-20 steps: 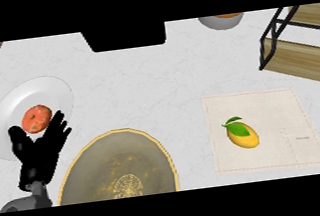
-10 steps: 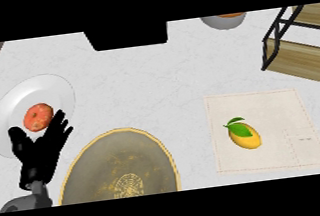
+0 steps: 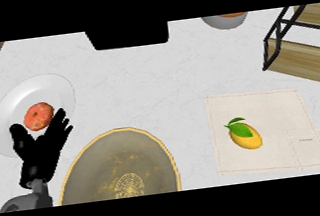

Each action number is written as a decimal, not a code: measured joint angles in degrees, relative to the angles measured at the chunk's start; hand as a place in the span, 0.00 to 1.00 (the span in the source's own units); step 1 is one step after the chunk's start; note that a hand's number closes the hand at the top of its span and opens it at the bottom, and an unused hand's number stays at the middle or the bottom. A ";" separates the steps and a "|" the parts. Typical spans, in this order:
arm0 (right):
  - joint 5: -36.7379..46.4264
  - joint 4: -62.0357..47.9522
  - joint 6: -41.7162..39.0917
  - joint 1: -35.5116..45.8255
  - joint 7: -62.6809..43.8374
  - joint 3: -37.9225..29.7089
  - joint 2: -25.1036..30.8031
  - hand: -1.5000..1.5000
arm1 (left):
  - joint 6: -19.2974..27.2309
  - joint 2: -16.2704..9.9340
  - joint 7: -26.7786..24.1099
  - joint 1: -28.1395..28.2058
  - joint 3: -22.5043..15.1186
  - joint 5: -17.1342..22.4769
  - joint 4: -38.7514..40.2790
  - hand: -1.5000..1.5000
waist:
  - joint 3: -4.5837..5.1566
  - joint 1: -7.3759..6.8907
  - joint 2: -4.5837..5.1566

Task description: Pick the sweet potato from the placemat and place it in the tiered shelf

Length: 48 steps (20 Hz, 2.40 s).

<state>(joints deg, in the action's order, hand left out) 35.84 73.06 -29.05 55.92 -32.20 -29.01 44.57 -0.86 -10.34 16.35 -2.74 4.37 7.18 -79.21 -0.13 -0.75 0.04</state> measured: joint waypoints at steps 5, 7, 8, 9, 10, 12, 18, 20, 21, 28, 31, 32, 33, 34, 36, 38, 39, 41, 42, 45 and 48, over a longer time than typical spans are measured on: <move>2.29 -9.90 4.89 1.14 7.25 2.50 2.33 1.00 | 0.04 0.06 0.72 -0.36 0.30 -0.01 -0.12 0.50 | 0.04 -0.25 0.11; 2.90 -12.72 6.52 1.31 9.59 3.26 2.91 1.00 | 0.36 0.35 1.07 -0.16 0.04 -0.38 -0.53 0.50 | 0.02 -0.23 0.10; 3.32 -14.23 7.77 1.60 10.53 3.74 2.76 1.00 | 0.27 0.17 1.21 -0.26 0.30 -0.30 -0.39 0.50 | 0.03 -0.24 0.11; 3.73 -16.38 8.96 2.01 11.76 3.97 2.94 1.00 | 0.17 0.24 0.36 -0.34 0.39 -0.45 0.24 0.50 | 0.01 -0.31 0.12; 4.22 -18.06 10.01 2.41 12.65 4.33 3.15 1.00 | -0.15 0.08 0.65 -0.17 0.48 -0.22 -0.21 0.50 | 0.01 -0.34 0.13; 5.22 -21.90 12.46 2.66 15.44 4.82 3.61 1.00 | 0.45 0.84 0.41 -0.15 -0.14 -0.94 -0.24 0.50 | -0.03 -0.44 0.15; 6.78 -31.95 18.62 5.08 22.47 5.32 4.78 1.00 | 0.00 0.80 1.57 -0.21 -0.08 -0.74 -0.94 0.50 | 0.00 -0.59 0.24; 6.79 -34.33 19.42 6.45 24.03 5.47 4.96 1.00 | 0.03 0.73 1.46 -0.42 0.23 -0.81 -0.44 0.50 | -0.03 -0.60 0.23; 6.66 -34.74 19.41 6.55 24.65 5.59 5.01 1.00 | -0.08 0.63 1.43 -0.16 0.30 -0.82 -0.70 0.50 | -0.01 -0.50 0.18; 7.37 -39.47 20.21 8.48 28.17 6.82 6.04 1.00 | -0.50 0.65 1.03 -1.06 0.76 -0.93 0.74 0.50 | -0.03 -0.33 0.11; 7.83 -40.81 20.68 9.45 28.13 7.17 6.33 1.00 | -0.55 0.58 1.23 -1.00 0.97 -0.85 0.34 0.50 | -0.01 -0.40 0.13; 7.02 -41.50 21.48 10.14 27.40 5.99 6.34 0.00 | -0.48 0.84 1.33 -1.05 0.69 -0.97 0.26 0.50 | -0.03 -0.48 0.17; 6.29 -42.05 22.68 10.32 26.75 4.91 6.02 0.00 | -0.29 1.07 1.14 -0.95 0.43 -1.28 0.20 0.50 | -0.03 -0.48 0.15; 5.46 -42.12 23.49 11.00 25.87 3.94 5.74 0.00 | -0.08 1.01 1.56 -1.18 0.43 -1.46 0.22 0.50 | -0.06 -0.42 0.13; 3.92 -43.12 24.62 11.92 24.90 1.95 6.11 0.00 | 0.08 1.25 1.46 -1.16 0.51 -1.40 0.16 0.50 | -0.05 -0.45 0.14; 2.21 -44.21 25.49 11.87 25.52 0.00 6.65 0.00 | 0.42 1.75 1.17 -0.47 0.04 -1.76 -0.84 0.50 | -0.03 -0.52 0.17; 1.20 -44.77 25.83 12.50 25.42 -1.07 6.71 0.00 | 0.38 1.62 1.48 -0.55 0.16 -1.68 -0.86 0.50 | -0.04 -0.57 0.21; -0.91 -45.15 26.62 13.15 25.21 -3.03 6.36 0.00 | 0.18 1.45 1.26 -0.56 0.39 -1.63 -0.44 0.50 | -0.03 -0.45 0.17; -1.73 -45.52 26.98 13.83 24.93 -3.82 6.46 0.00 | 0.01 1.31 1.04 -0.59 0.57 -1.54 -0.28 0.50 | -0.03 -0.50 0.19; -4.81 -46.87 27.53 15.17 24.63 -6.90 7.29 0.00 | -0.38 1.29 0.45 -0.26 0.52 -1.51 -0.41 0.50 | -0.04 -0.57 0.21; -7.37 -47.22 28.98 16.38 23.11 -9.37 7.92 0.00 | -0.11 1.66 -0.04 -0.07 0.41 -1.82 -0.24 0.50 | -0.07 -0.45 0.13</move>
<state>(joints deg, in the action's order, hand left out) 28.47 25.84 -0.07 72.30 -9.09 -38.38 52.49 -0.98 -8.68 16.32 -2.82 4.77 5.36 -79.45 -0.20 -1.19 0.17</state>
